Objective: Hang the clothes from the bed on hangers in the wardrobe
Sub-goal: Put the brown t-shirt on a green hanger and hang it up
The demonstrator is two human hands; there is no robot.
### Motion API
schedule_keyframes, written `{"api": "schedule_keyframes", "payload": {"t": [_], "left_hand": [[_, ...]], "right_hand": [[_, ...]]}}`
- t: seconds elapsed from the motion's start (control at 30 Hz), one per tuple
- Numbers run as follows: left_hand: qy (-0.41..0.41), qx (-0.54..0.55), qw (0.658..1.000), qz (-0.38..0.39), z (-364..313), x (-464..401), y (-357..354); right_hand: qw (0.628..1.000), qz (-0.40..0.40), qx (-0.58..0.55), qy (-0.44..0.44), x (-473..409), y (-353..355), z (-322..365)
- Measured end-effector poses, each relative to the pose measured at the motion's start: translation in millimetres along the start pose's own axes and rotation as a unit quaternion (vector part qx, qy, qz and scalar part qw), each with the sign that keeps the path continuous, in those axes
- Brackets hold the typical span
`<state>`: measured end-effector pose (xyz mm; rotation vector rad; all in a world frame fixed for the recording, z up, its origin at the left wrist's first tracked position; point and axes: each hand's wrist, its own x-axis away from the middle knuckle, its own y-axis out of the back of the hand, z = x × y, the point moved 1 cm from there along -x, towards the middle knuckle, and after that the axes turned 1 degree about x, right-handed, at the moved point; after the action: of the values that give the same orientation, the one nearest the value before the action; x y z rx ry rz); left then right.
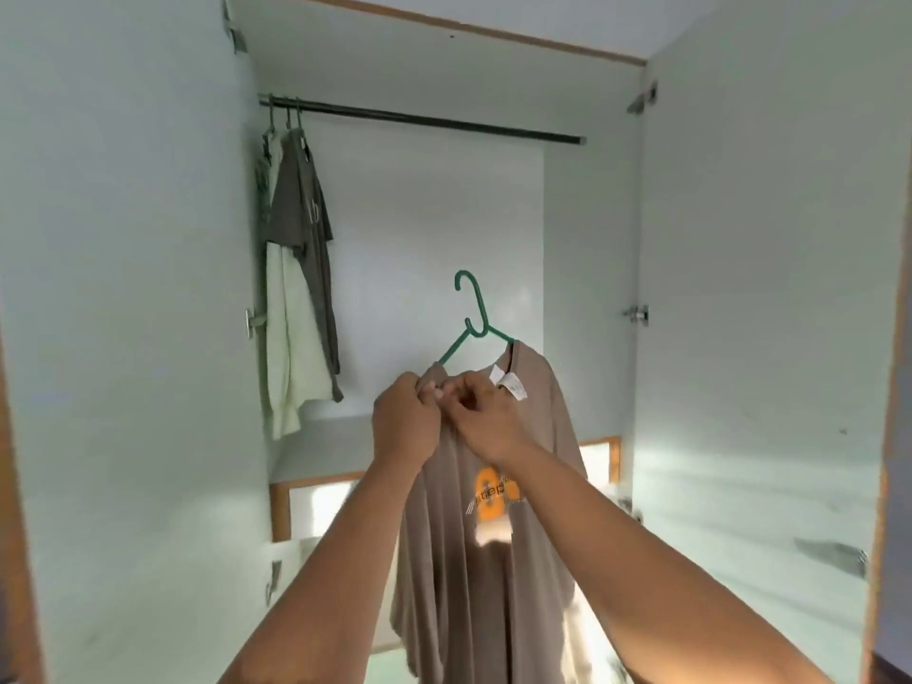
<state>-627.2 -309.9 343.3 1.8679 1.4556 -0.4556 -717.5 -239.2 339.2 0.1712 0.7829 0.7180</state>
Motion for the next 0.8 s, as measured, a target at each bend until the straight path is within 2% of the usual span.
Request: {"api": "schedule_keyframes", "payload": {"t": [0.13,0.2,0.27,0.33,0.4,0.5,0.6,0.67,0.8], "left_hand": [[0.054,0.029,0.998,-0.023,-8,-79,-44],[0.087,0.063,0.994,-0.030,-7,-121,-57],[0.121,0.110,0.986,-0.029,-4,-165,-68],[0.160,0.176,0.971,-0.032,0,-206,-74],[0.174,0.193,0.965,-0.040,1,-245,-77],[0.117,0.140,0.982,-0.054,2,-301,-79],[0.033,0.009,0.996,-0.083,6,-356,-82],[-0.007,-0.052,0.994,-0.101,11,-395,-78],[-0.012,-0.056,0.990,-0.127,28,-489,-58]], "right_hand": [[0.999,0.017,-0.025,0.026,-81,20,-18],[0.996,0.056,-0.052,0.047,-115,22,-25],[0.992,0.078,-0.034,0.092,-154,17,-34],[0.989,0.052,-0.002,0.135,-199,7,-46],[0.986,0.020,0.043,0.162,-242,-7,-58],[0.957,-0.045,0.116,0.262,-305,-36,-68],[0.936,-0.057,0.185,0.294,-390,-76,-74],[0.930,-0.058,0.185,0.314,-451,-103,-70],[0.911,-0.093,0.227,0.332,-531,-129,-36]]}}
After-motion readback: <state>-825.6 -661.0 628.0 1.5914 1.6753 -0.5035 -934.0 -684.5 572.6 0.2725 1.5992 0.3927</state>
